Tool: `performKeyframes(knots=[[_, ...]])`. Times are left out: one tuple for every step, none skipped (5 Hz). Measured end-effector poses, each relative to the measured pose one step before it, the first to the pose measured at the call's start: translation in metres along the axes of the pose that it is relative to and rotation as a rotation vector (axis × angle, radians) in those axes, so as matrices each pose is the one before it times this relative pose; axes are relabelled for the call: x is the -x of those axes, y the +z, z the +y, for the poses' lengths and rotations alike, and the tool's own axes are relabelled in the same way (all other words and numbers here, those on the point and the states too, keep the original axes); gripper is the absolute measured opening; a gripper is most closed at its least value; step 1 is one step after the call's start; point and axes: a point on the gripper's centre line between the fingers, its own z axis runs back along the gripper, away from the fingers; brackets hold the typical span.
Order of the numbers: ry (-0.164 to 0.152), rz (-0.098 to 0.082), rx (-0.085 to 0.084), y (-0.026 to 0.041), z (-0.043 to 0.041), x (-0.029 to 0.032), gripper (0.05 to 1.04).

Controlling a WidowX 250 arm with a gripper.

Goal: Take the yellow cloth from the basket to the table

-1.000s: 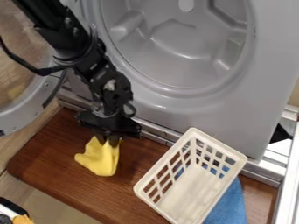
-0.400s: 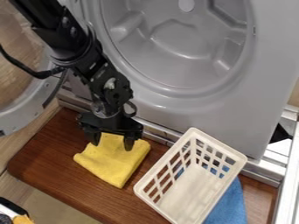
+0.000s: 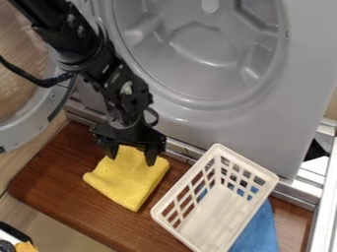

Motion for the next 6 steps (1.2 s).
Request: performKeyframes(knots=[[-0.0021,-0.0003,0.0291,0.01156,-0.00662,-0.00225,1.001],[-0.0201,-0.0039,0.0204,0.02147,-0.00571,-0.01255,1.001],[-0.0295,-0.0056,-0.0012,0.02392,-0.00729,-0.00958,1.001],[0.0018,-0.0029,0.0014,0.00118,-0.00058,-0.00103,1.001],[0.0001,0.0013,-0.0017,-0.00002,0.00062,0.00016,1.001],[0.0,0.0,0.0,0.0,0.0,0.0,1.001]])
